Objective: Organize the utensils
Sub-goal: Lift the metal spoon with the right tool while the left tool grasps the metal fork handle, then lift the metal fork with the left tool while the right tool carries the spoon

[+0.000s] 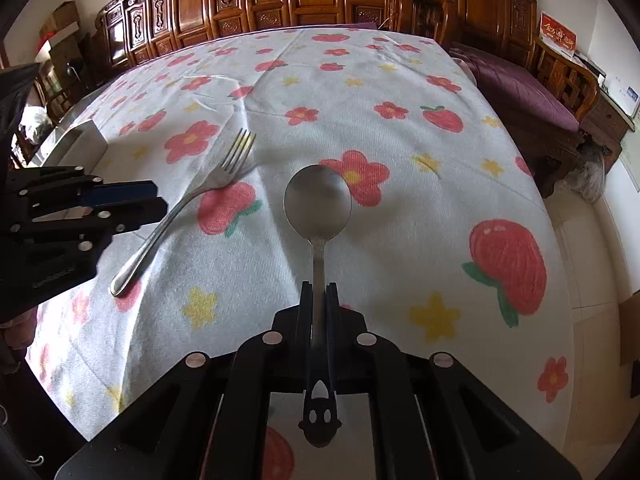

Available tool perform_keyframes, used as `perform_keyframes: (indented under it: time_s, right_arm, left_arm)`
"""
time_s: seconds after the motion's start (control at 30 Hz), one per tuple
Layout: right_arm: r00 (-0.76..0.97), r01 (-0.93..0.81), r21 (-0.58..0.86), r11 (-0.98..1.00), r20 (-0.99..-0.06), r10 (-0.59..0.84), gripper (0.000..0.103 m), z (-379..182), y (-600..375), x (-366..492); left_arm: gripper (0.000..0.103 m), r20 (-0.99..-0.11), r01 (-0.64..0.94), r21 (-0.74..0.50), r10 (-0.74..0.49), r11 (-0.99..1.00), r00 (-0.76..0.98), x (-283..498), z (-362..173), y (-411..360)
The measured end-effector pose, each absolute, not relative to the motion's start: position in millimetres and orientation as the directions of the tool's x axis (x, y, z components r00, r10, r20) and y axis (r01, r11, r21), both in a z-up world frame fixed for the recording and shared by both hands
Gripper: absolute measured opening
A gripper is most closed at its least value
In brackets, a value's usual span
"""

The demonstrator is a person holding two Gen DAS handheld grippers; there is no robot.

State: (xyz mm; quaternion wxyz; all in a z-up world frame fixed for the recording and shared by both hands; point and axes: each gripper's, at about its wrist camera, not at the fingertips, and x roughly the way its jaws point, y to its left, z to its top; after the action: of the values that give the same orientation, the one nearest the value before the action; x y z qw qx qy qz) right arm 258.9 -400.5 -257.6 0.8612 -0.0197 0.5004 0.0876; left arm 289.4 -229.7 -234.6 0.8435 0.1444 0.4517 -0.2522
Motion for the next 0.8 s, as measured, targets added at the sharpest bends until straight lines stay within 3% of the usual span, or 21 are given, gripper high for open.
perform_keyframes:
  time_s: [0.7, 0.8]
  right_arm:
    - [0.484, -0.175, 0.05, 0.983, -0.865, 0.13, 0.008, -262, -403, 259]
    - [0.484, -0.174, 0.048, 0.984, -0.865, 0.128, 0.008, -262, -403, 260]
  left_arm:
    - [0.017, -0.867, 0.524, -0.012, -0.27, 0.852, 0.419, 313, -255, -243]
    - [0.006, -0.865, 0.527, -0.013, -0.274, 0.85, 0.421, 311, -255, -242]
